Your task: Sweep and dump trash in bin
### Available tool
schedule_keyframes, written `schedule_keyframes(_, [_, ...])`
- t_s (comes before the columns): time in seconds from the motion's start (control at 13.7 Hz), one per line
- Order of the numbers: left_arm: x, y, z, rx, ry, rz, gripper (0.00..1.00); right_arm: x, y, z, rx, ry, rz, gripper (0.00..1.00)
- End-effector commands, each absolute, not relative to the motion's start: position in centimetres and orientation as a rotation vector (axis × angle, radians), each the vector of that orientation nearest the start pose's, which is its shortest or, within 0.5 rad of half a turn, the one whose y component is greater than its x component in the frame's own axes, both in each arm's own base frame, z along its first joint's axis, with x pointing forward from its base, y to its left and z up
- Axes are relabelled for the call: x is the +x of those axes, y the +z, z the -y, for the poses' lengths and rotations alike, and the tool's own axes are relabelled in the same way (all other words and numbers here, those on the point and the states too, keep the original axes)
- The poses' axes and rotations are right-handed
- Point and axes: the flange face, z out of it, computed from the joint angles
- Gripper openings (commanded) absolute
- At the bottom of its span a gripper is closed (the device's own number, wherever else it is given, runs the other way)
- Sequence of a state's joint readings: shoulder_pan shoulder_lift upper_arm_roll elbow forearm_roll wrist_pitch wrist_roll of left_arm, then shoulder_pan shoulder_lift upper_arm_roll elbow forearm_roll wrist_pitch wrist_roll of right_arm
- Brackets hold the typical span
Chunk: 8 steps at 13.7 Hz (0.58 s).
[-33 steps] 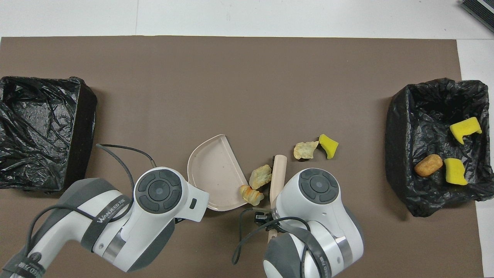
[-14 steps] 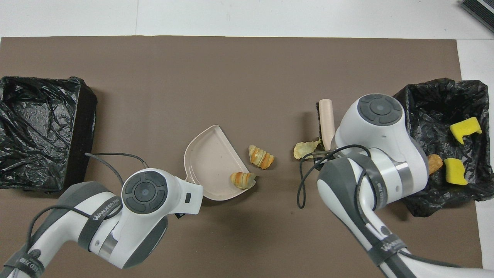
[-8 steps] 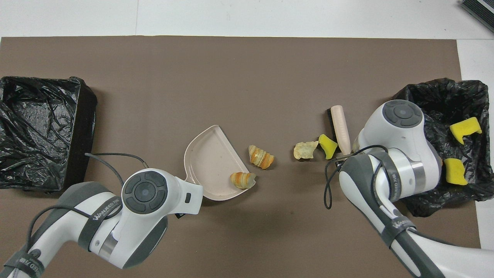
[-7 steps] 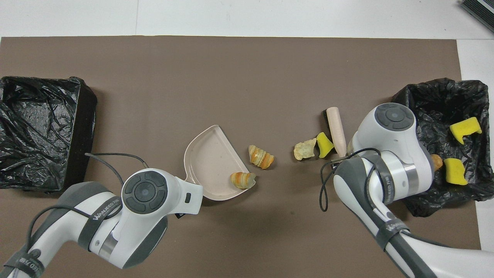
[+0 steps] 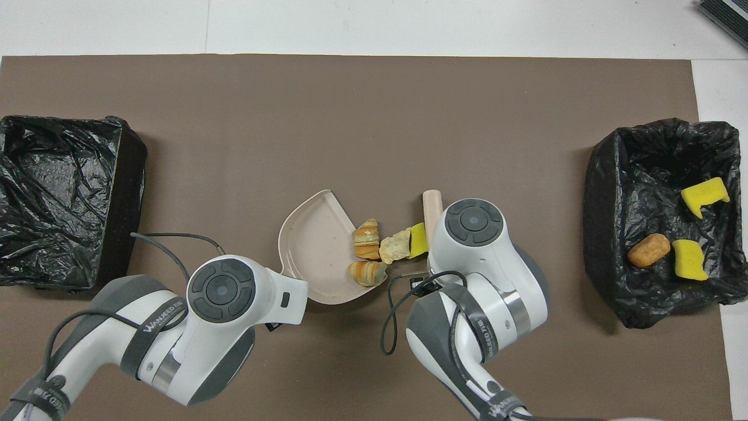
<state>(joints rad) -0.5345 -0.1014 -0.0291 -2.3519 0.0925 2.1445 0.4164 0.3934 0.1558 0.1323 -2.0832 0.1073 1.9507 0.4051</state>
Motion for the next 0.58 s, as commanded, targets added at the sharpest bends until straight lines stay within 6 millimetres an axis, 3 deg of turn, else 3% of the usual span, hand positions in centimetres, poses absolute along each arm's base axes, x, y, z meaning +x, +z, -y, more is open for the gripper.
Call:
schedule_keyframes(0.0, [40.3, 35.8, 25.0, -2.671, 0.139, -1.493, 0.0, 45.3, 34.2, -31.4, -3.052, 0.458, 0.131, 0.0])
schedule_keyframes(0.22, [40.2, 35.9, 25.2, -2.667, 0.141, -1.499, 0.0, 43.9, 35.2, -34.5, -2.877, 0.486, 0.268, 0.0])
schedule_keyframes(0.36, [40.3, 35.9, 25.1, -2.669, 0.141, -1.495, 0.0, 43.7, 35.7, -35.0, -2.807, 0.493, 0.298, 0.0])
schedule_keyframes(0.51, [40.3, 35.9, 25.0, -2.669, 0.141, -1.495, 0.0, 44.5, 37.7, -34.9, -2.802, 0.47, 0.319, 0.0])
